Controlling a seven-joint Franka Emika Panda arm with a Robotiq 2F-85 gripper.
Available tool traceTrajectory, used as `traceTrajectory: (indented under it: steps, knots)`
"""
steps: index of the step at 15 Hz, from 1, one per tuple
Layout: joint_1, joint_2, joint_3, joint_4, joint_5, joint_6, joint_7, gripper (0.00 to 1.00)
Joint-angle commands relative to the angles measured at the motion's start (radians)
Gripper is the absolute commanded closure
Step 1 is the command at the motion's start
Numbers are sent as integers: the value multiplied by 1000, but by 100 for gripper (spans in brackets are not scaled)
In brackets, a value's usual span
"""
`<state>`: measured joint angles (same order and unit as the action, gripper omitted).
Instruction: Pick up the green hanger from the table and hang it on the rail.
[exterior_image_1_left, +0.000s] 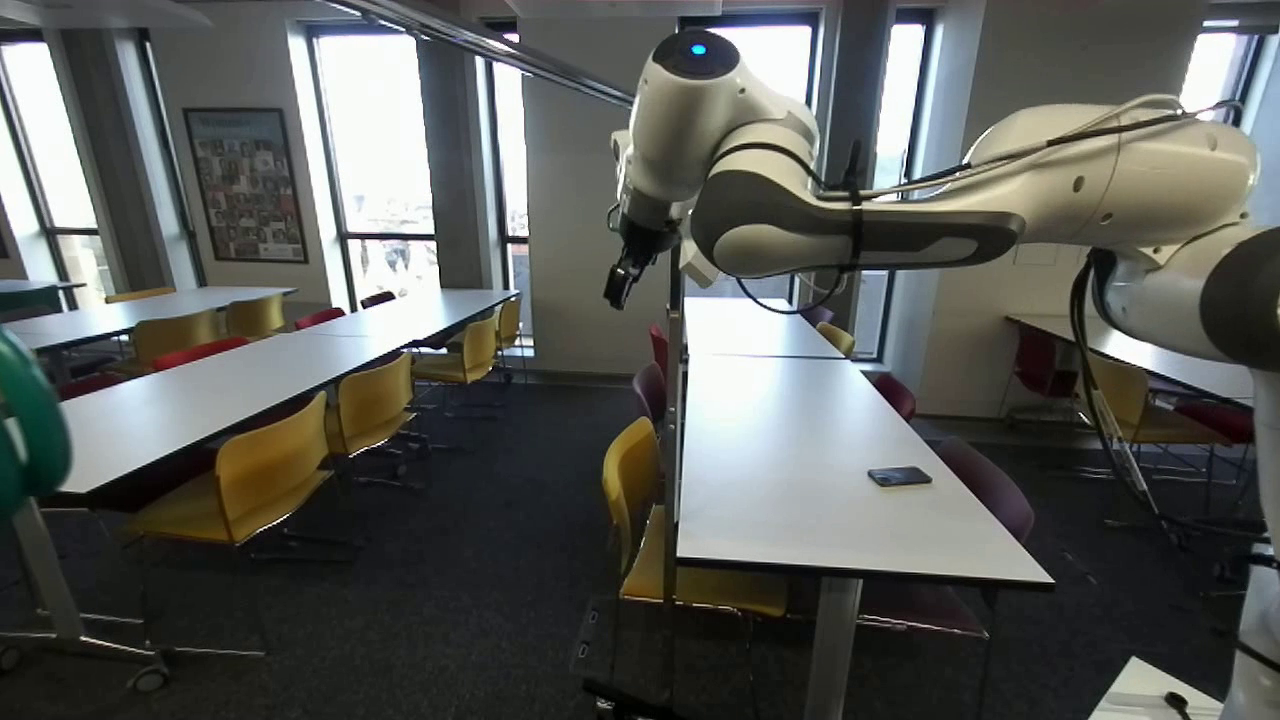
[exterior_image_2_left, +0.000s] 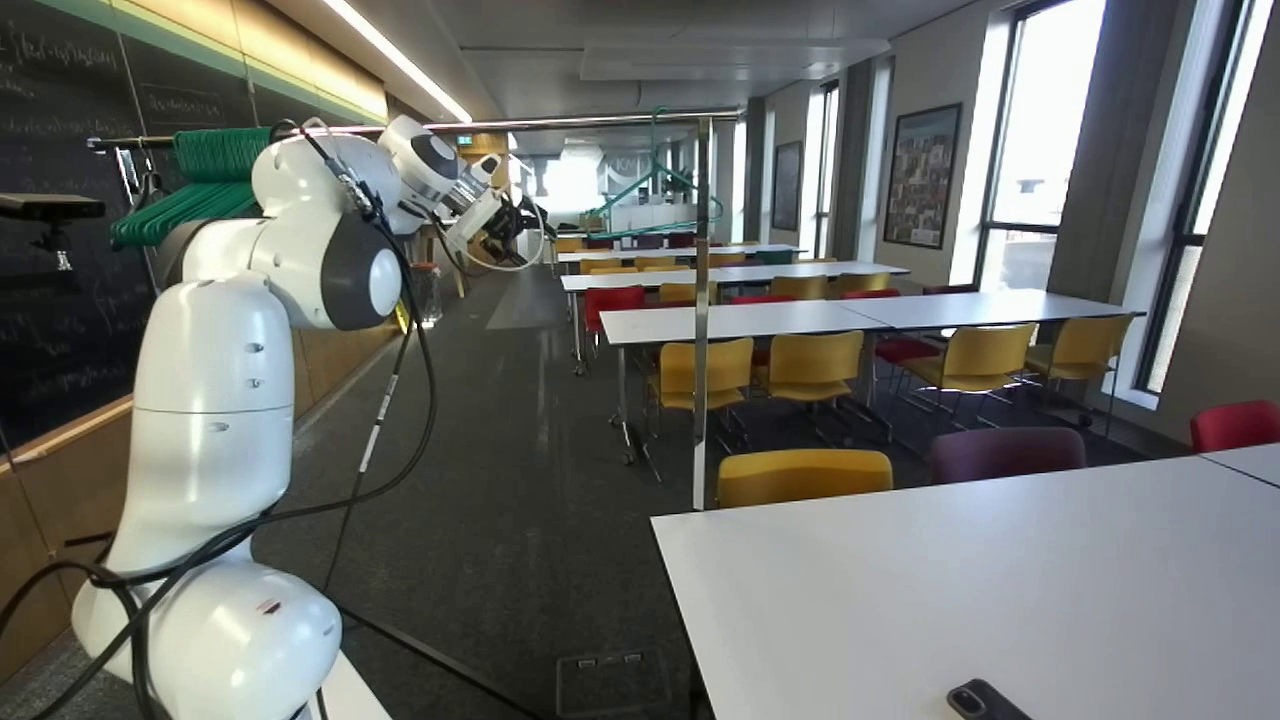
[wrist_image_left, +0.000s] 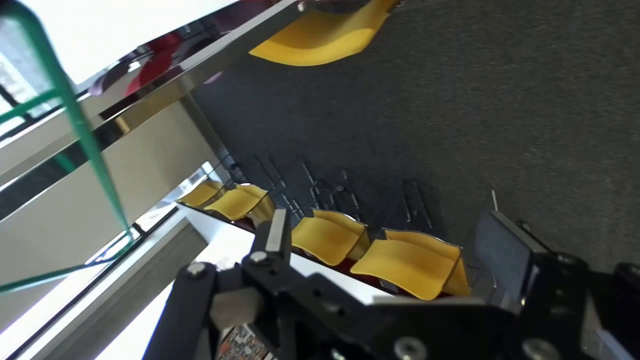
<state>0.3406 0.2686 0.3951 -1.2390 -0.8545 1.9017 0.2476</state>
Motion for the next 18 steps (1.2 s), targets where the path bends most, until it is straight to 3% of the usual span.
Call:
traceTrajectory:
  steps: [1,4,5,7,8,10,12,13,18]
  knots:
    - [-123,-129,15,-243,246,185,41,0]
    - [-188,-182,18,-388,504,299,-12,0]
    - [-212,-207,30,-437,590,290,-24,0]
    - [-224,-266,11,-534,750,229,-56,0]
    - [-172,-295,-55,-570,821,185,-66,0]
    - [-164,-339,-80,-620,919,76,-64,0]
    - [-156,-365,-101,-634,979,-70,-75,0]
    - [-143,-284,-97,-567,918,0,-53,0]
    - [-132,-282,-104,-571,922,-14,-53,0]
